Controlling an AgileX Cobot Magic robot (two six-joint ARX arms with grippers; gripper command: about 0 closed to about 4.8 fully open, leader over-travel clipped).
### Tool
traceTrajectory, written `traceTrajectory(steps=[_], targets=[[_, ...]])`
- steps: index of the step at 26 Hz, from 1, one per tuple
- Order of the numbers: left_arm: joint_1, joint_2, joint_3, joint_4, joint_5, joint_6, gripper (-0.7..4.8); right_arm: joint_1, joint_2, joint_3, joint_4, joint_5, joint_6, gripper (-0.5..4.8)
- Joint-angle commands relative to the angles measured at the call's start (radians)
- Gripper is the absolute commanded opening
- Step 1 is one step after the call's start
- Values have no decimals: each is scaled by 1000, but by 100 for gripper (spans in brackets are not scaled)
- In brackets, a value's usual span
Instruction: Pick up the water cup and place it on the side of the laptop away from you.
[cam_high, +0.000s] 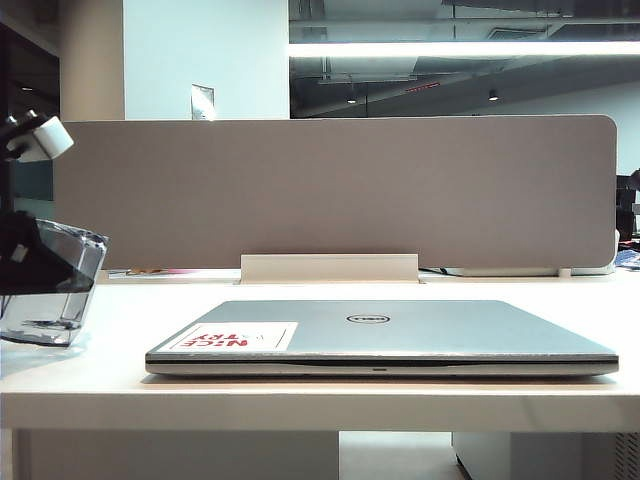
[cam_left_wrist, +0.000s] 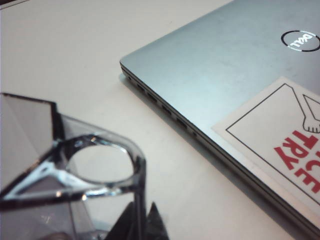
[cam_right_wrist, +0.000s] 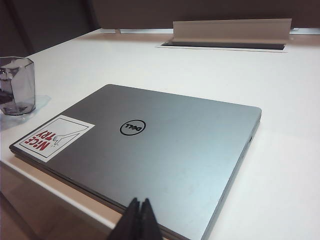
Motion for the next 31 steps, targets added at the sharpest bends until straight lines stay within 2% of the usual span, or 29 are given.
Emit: traceTrajectory(steps=[1,8,11,14,15,17,20,22,25,28,31], targets=[[-2,-1,-1,4,5,-4,-6,1,-2,-4,6,-2,0,-8],[-3,-1,-1,32,10,-20,-6,1,-2,-4,6,2,0,-8],[-5,-1,-1,106,48,-89,-6,1,-2,-4,6,2,0,-8],[-26,-1,1,211,40,-181,-6,1,-2,-4,6,2,0,-8],[-49,-1,13,249,17,-220,-6,1,-2,-4,6,2,0,-8],[-87,-1,39,253,-33,-247,-6,1,-2,-4,6,2,0,-8],[-153,5,101,222,-116,-263,-6,1,-2,-4,6,2,0,-8],[-221,32,194,179,-181,-262,-6,0,-2,-4,6,2,0,-8],[-262,104,308,173,-194,-272,-6,1,-2,-4,6,3,0,-8],[-291,195,432,161,-209,-346,-6,0,-2,-4,6,8,0,-8],[-305,267,521,155,-210,-375,-6,1,-1,-4,5,10,0,-8]])
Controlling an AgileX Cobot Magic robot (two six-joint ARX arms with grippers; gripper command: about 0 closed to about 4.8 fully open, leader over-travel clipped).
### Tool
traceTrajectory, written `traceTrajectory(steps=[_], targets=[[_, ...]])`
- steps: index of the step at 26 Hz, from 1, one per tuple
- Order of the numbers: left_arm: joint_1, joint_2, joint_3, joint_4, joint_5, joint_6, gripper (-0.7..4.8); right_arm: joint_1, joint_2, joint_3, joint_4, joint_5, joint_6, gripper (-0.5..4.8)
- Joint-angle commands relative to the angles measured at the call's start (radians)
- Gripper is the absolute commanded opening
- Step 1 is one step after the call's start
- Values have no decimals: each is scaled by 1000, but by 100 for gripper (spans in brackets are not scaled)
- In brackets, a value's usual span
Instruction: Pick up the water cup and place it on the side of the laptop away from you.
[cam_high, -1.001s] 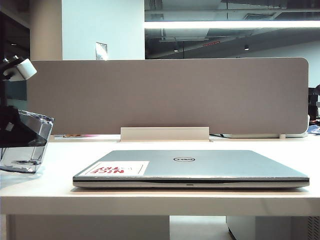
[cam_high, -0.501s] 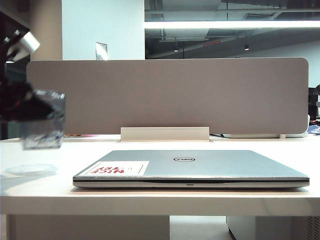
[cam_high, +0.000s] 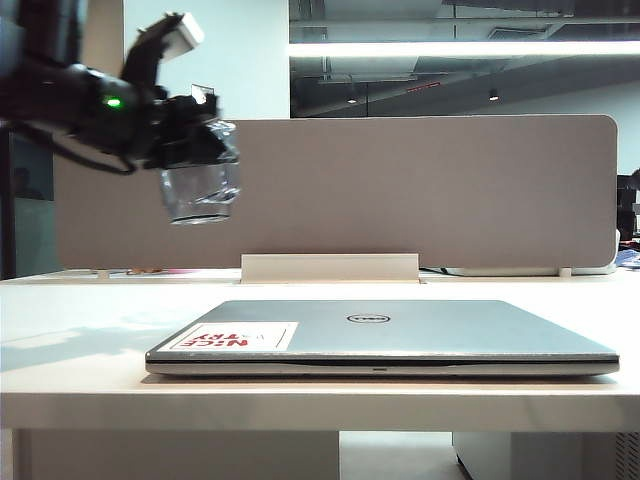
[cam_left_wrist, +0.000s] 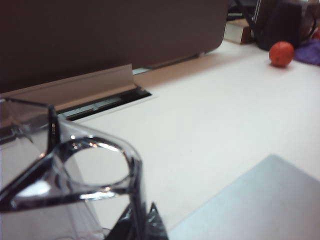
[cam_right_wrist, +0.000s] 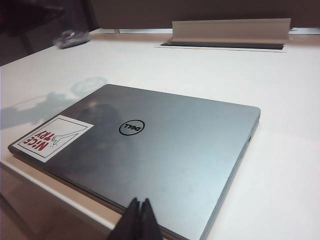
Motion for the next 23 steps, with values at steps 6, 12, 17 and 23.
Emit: traceTrajectory(steps=[6,12,17,23], targets=[[-64,193,247,-37,-47,-38,-6,0,-1,-4,4,5,0,-8],[-126,361,437,-56,-105,-39,-6,0,-2,-4,4,5,0,-8],[-195,508,621,-128,-225,-117,-6,0,-1,-4,3,5,0,-8],[-275,645,822,-205,-465,-187,-6,1,-2,-4,3,5,0,-8]])
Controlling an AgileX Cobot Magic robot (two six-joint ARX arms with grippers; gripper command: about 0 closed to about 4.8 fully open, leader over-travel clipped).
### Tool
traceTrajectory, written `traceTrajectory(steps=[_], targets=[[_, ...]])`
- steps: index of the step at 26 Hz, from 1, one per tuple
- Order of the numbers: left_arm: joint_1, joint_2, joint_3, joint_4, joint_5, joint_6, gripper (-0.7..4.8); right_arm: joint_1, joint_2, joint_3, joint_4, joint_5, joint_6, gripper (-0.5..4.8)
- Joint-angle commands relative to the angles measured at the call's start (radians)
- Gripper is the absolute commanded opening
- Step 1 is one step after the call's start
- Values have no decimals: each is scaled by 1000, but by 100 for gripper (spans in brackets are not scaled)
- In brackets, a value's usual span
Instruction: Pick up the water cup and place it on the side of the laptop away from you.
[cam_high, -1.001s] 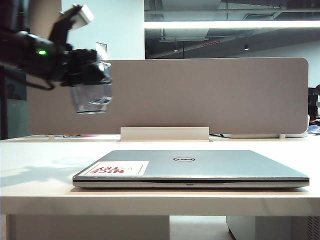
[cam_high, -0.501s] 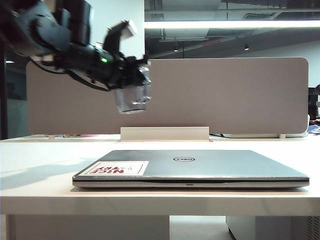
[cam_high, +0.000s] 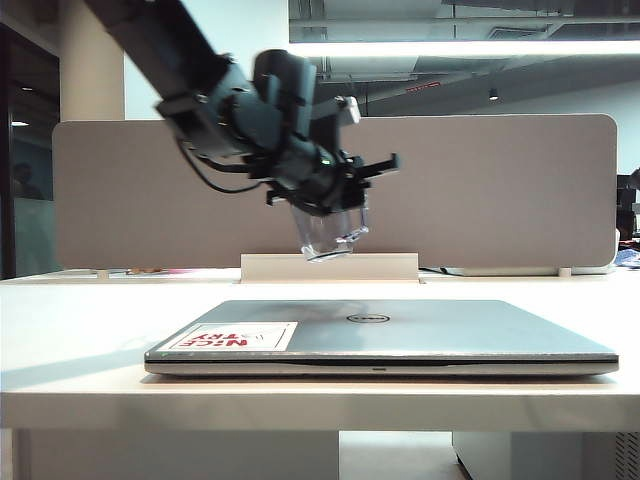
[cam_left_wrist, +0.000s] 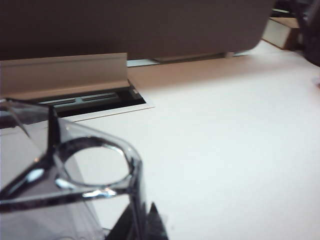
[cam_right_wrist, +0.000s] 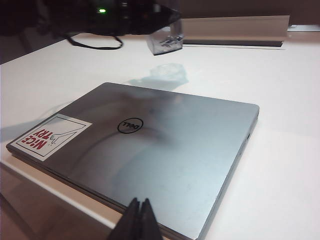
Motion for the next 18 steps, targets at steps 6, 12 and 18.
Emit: traceTrajectory(steps=[6,12,18], targets=[[-45,115,161,-8,-96,-6,-6,1,-2,-4,10,1,0,-8],[-51,171,216,-15,-159,-43,-6,1,-2,-4,10,1,0,-8],[-35,202,217,-5,-171,-95,-6,1,-2,-4,10,0,0,-8]])
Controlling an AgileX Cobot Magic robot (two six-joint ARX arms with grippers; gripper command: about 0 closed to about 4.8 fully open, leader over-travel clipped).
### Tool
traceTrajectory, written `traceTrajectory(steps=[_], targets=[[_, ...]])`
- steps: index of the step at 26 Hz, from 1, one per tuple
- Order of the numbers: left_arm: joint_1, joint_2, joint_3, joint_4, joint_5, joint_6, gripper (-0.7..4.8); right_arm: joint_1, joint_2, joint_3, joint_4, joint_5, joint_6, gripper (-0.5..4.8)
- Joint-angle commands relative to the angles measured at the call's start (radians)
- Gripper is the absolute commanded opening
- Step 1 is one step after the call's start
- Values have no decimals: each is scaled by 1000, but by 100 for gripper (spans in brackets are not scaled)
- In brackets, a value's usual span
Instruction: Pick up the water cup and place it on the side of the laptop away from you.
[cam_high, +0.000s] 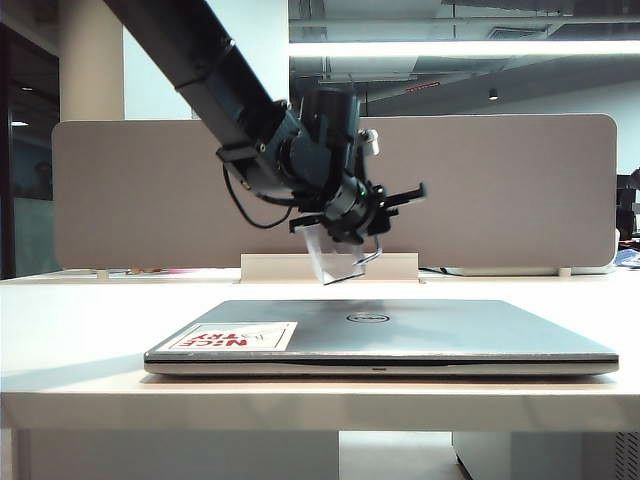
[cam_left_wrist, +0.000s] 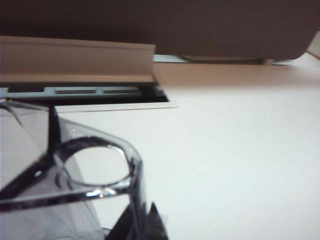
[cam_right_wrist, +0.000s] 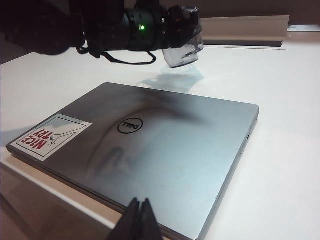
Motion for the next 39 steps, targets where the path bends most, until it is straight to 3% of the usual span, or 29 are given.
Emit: traceTrajectory(steps=[1,26,29,39], targets=[[3,21,8,30,-4,-5,-6,1,-2,-3,10,-1,0,-8],[3,45,8,49,42,6,6,1,-2,-3,10,-2,1,-8],[3,45,8,49,41,6,78,1,-2,-3,10,-2,1,-8],[3,44,8,46,41,6,85,1,-2,-3,11,-2,1,-8]])
